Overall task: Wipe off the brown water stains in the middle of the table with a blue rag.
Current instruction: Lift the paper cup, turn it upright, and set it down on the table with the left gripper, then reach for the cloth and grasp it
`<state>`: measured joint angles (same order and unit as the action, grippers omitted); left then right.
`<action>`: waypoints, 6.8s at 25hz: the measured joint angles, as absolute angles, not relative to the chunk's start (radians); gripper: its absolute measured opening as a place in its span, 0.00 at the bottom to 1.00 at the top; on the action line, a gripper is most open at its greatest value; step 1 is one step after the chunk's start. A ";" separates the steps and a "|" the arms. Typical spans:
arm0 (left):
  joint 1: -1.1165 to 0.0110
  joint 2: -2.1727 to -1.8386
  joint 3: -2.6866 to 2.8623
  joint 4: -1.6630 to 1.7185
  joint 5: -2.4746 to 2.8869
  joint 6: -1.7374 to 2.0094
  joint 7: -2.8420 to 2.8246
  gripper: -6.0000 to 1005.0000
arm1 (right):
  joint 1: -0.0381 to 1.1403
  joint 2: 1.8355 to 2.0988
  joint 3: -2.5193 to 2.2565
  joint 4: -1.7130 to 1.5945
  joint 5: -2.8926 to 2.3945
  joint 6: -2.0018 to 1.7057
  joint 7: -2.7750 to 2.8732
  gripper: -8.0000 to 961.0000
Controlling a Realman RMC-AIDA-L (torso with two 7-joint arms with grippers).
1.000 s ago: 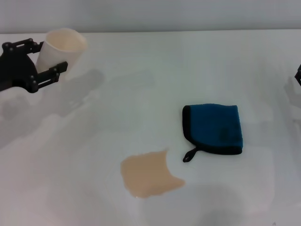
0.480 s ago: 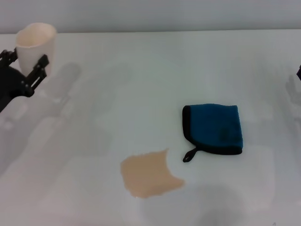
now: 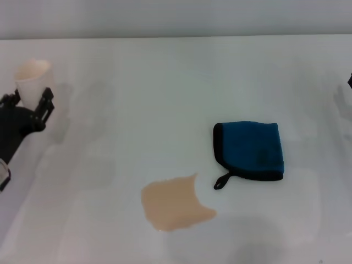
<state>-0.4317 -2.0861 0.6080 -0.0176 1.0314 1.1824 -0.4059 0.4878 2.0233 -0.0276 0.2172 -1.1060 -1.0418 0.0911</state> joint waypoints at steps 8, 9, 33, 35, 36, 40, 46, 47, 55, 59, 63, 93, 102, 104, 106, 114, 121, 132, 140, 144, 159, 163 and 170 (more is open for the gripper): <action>-0.451 -2.088 0.607 -0.047 1.026 1.083 -0.390 0.59 | 0.488 2.024 -0.028 0.217 -1.104 -1.043 0.092 0.88; -0.451 -2.088 0.607 -0.047 1.025 1.081 -0.382 0.59 | 0.487 2.024 -0.028 0.218 -1.103 -1.043 0.092 0.88; -0.445 -2.089 0.612 -0.079 1.021 1.084 -0.259 0.67 | 0.480 2.028 -0.026 0.232 -1.100 -1.046 0.109 0.88; -0.443 -2.089 0.611 -0.082 1.020 1.084 -0.259 0.69 | 0.479 2.028 -0.026 0.232 -1.100 -1.046 0.109 0.88; -0.441 -2.089 0.610 -0.083 1.020 1.085 -0.260 0.72 | 0.477 2.028 -0.026 0.232 -1.100 -1.046 0.109 0.88; -0.434 -2.090 0.610 -0.089 1.020 1.102 -0.260 0.86 | 0.472 2.028 -0.026 0.232 -1.100 -1.055 0.109 0.88; -0.407 -2.091 0.616 -0.106 1.028 1.168 -0.259 0.89 | 0.471 2.028 -0.026 0.232 -1.100 -1.063 0.109 0.88; -0.400 -2.091 0.616 -0.109 1.028 1.178 -0.259 0.89 | 0.471 2.028 -0.026 0.232 -1.100 -1.064 0.109 0.88; -0.358 -2.091 0.616 -0.122 1.022 1.211 -0.264 0.89 | 0.471 2.027 -0.026 0.231 -1.100 -1.066 0.109 0.88; -0.308 -2.092 0.614 -0.149 1.017 1.287 -0.265 0.89 | 0.470 2.026 -0.026 0.233 -1.101 -1.065 0.110 0.88; -0.267 -2.091 0.611 -0.152 0.988 1.372 -0.263 0.89 | 0.477 2.020 -0.042 0.245 -1.124 -1.067 0.189 0.88; -0.242 -2.085 0.614 -0.149 0.845 1.500 -0.296 0.89 | 0.865 1.980 -1.137 -0.814 -2.298 -1.377 2.118 0.87; -0.258 -2.085 0.610 -0.149 0.845 1.508 -0.301 0.89 | 0.942 2.022 -1.369 -0.823 -2.510 -1.399 2.266 0.87; -0.258 -2.085 0.610 -0.148 0.845 1.513 -0.301 0.89 | 0.942 2.025 -1.421 -0.822 -2.513 -1.385 2.277 0.87; -0.257 -2.085 0.610 -0.148 0.845 1.518 -0.301 0.89 | 0.942 2.027 -1.466 -0.819 -2.514 -1.380 2.289 0.87; -0.262 -2.084 0.615 -0.147 0.848 1.521 -0.301 0.89 | 0.946 2.027 -1.631 -0.812 -2.532 -1.380 2.313 0.86; -0.273 -2.083 0.615 -0.146 0.851 1.522 -0.301 0.89 | 0.967 2.028 -1.682 -0.810 -2.581 -1.373 2.320 0.86; -0.274 -2.085 0.615 -0.146 0.848 1.522 -0.301 0.89 | 0.967 2.028 -1.776 -0.789 -2.566 -1.317 2.322 0.83; -0.273 -2.086 0.615 -0.149 0.851 1.522 -0.301 0.89 | 0.967 2.028 -1.792 -0.747 -2.524 -1.280 2.323 0.80; -0.274 -2.086 0.615 -0.148 0.851 1.522 -0.301 0.89 | 0.965 2.026 -1.815 -0.743 -2.513 -1.266 2.323 0.79; -0.279 -2.085 0.615 -0.147 0.851 1.522 -0.301 0.89 | 0.983 2.027 -1.817 -0.703 -2.502 -1.260 2.323 0.71; -0.279 -2.085 0.615 -0.147 0.850 1.522 -0.301 0.89 | 0.988 2.029 -1.816 -0.704 -2.503 -1.267 2.323 0.64; -0.279 -2.085 0.615 -0.147 0.849 1.522 -0.301 0.89 | 1.001 2.030 -1.804 -0.698 -2.508 -1.277 2.323 0.59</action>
